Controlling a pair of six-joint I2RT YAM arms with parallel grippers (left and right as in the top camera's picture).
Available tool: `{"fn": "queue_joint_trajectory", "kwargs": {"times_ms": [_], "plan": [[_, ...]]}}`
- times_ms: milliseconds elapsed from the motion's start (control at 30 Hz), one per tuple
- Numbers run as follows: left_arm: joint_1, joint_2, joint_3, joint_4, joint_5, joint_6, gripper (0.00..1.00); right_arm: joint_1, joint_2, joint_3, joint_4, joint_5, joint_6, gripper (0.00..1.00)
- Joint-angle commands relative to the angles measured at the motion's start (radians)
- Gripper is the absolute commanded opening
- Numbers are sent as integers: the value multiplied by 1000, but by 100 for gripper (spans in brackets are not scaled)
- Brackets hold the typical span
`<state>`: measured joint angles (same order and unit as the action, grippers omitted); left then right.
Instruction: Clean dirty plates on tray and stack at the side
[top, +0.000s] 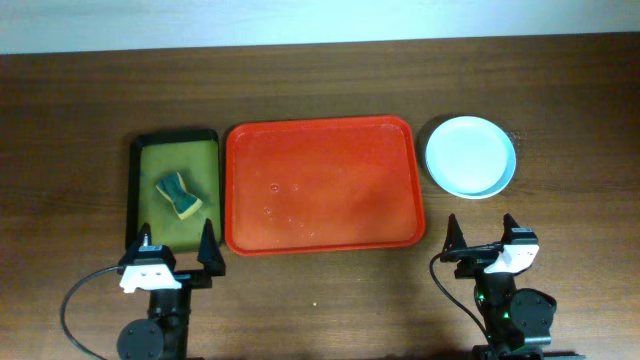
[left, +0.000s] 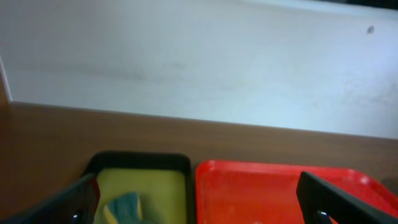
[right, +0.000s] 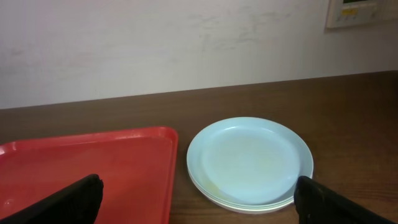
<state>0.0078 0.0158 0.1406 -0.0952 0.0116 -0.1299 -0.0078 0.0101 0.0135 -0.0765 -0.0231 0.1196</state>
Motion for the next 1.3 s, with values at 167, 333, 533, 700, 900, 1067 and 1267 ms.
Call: {"fn": "queue_joint_trajectory", "kwargs": {"times_ms": [167,333,533,700,900,1067,1267], "plan": [[2,-11,-132,218,87,100,99,-6,-6,-8,-2,6,-3,99],[2,-11,-132,156,-31,101,99,-6,-6,-8,-3,6,-3,99],[2,-11,-132,15,-69,101,99,-6,-6,-8,-2,6,-3,99],[2,-11,-132,15,33,208,99,-6,-6,-8,-3,6,-3,99],[2,-11,-132,14,34,241,99,-6,-6,-8,-2,6,-3,99],[2,-11,-132,10,-17,195,99,-6,-6,-8,-2,5,-3,99],[2,-11,-132,14,-90,29,99,-6,-6,-8,-2,6,-3,99]]}}
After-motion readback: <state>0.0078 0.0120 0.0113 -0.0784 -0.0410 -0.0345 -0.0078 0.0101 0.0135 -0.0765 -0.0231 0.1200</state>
